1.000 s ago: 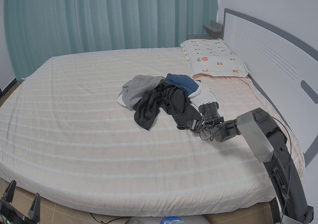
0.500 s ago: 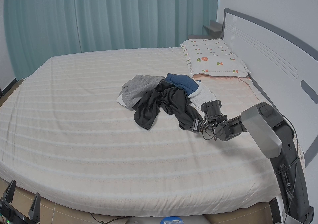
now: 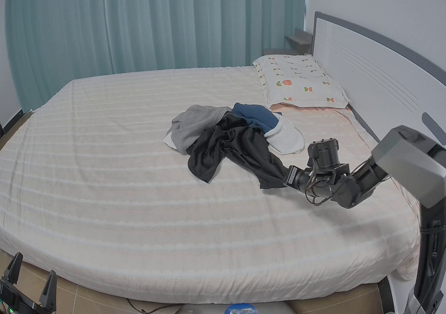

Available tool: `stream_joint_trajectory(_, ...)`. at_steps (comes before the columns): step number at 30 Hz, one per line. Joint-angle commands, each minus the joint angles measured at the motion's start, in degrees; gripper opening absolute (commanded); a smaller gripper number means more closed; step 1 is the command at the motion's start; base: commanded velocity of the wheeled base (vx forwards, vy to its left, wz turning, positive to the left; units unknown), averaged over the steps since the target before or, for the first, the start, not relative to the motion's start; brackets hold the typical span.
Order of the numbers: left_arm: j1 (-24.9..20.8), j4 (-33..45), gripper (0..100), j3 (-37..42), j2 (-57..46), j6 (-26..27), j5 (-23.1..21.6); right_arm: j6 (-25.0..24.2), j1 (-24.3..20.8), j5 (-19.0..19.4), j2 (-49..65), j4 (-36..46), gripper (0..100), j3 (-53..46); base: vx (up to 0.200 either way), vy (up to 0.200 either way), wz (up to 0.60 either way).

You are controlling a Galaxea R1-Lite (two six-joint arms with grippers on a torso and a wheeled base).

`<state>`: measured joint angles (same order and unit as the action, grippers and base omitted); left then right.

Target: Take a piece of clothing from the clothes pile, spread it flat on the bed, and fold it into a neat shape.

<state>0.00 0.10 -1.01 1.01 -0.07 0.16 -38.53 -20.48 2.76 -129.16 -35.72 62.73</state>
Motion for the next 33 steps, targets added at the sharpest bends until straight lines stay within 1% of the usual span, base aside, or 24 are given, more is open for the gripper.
stream_joint_trajectory(1, 0.0, -0.01, 100, 0.92, -1.01, -0.01, 0.02, -13.67, 1.67, 17.2, 34.06, -9.46, 0, -26.87, 0.0, 0.0, 0.0)
stream_joint_trajectory(3, 0.0, -0.01, 100, 0.92, -1.01, -0.01, 0.02, -13.67, 1.76, 20.1, 37.31, -9.63, 0, -30.04, 0.0, 0.0, 0.0)
stream_joint_trajectory(4, 0.0, -0.01, 100, 0.92, -1.01, -0.01, 0.02, -13.67, 1.67, 20.8, 38.02, -9.63, 0, -30.83, 0.0, 0.0, 0.0)
stream_joint_trajectory(11, -0.09, -0.01, 100, 0.92, -1.01, 0.16, -0.07, -13.23, 1.58, 20.8, 37.4, -10.42, 0, -31.27, 0.0, 0.0, 0.0)
stream_joint_trajectory(16, -0.09, -0.1, 100, 0.84, -1.01, 0.34, -0.16, -13.15, 2.46, 20.45, 40.83, -13.85, 0, -31.88, 0.0, 0.0, 0.0)
stream_joint_trajectory(18, 0.0, -0.19, 100, 0.84, -1.01, 0.51, -0.25, -13.15, 2.55, 20.45, 42.06, -13.85, 0, -31.88, 0.0, 0.0, 0.0)
stream_joint_trajectory(19, -0.09, -1.06, 100, -0.48, -0.92, 0.51, -0.07, -13.15, 2.55, 20.1, 42.67, -13.94, 0, -31.8, 0.0, 0.0, 0.0)
stream_joint_trajectory(20, -0.18, -2.56, 100, -3.82, 0.13, -0.1, 0.02, -13.15, 2.55, 19.74, 42.94, -14.03, 0, -31.71, 0.0, 0.0, 0.0)
stream_joint_trajectory(21, -0.53, -4.4, 100, -10.68, 4.26, -2.39, 0.11, -13.15, 2.46, 19.13, 42.94, -14.03, 0, -31.36, 0.0, 0.0, 0.0)
stream_joint_trajectory(22, -1.05, -5.46, 100, -15.86, 9.62, -6.08, -0.07, -13.23, 2.46, 18.34, 42.94, -13.94, 0, -31.0, 0.0, 0.0, 0.0)
stream_joint_trajectory(23, -1.32, -5.63, 100, -17.71, 14.63, -8.45, -0.51, -13.15, 2.2, 17.46, 42.76, -13.94, 0, -30.92, 0.0, 0.0, 0.0)
stream_joint_trajectory(24, -1.32, -5.9, 100, -18.41, 17.45, -8.28, -0.6, -13.15, 1.94, 16.58, 42.67, -14.03, 0, -30.92, 0.0, 0.0, 0.0)
stream_joint_trajectory(25, -1.58, -5.81, 100, -18.85, 20.26, -6.87, -1.04, -13.15, 1.58, 15.53, 42.5, -14.03, 0, -30.83, 0.0, 0.0, 0.0)
stream_joint_trajectory(26, -1.67, -5.81, 100, -18.85, 20.61, -6.61, -1.13, -13.15, 1.58, 15.35, 42.5, -14.12, 0, -30.83, 0.0, 0.0, 0.0)
stream_joint_trajectory(27, -2.37, -5.81, 100, -18.24, 26.06, -3.53, -1.83, -13.15, 0.62, 13.42, 42.24, -14.12, 0, -30.48, 0.0, 0.0, 0.0)
stream_joint_trajectory(28, -2.81, -5.81, 100, -18.06, 29.31, -2.12, -2.27, -13.15, 0.18, 12.45, 42.06, -14.12, 0, -30.3, 0.0, 0.0, 0.0)
stream_joint_trajectory(29, -2.81, -6.25, 100, -17.88, 31.77, -0.81, -2.53, -13.23, 0.09, 12.1, 41.88, -14.12, 0, -30.3, 0.0, 0.0, 0.0)
stream_joint_trajectory(31, -2.37, -7.3, 100, -18.15, 37.13, 3.68, -1.13, -13.32, 0.0, 12.1, 41.62, -14.12, 0, -30.21, 0.0, 0.0, 0.0)
stream_joint_trajectory(32, -2.29, -7.66, 100, -18.24, 37.92, 4.29, -1.04, -13.32, 0.0, 12.1, 41.62, -14.12, 0, -30.13, 0.0, 0.0, 0.0)
stream_joint_trajectory(33, -2.64, -9.41, 100, -18.06, 41.62, 6.58, -0.95, -13.23, -0.17, 12.01, 41.27, -14.03, 0, -28.63, 0.0, 0.0, 0.0)
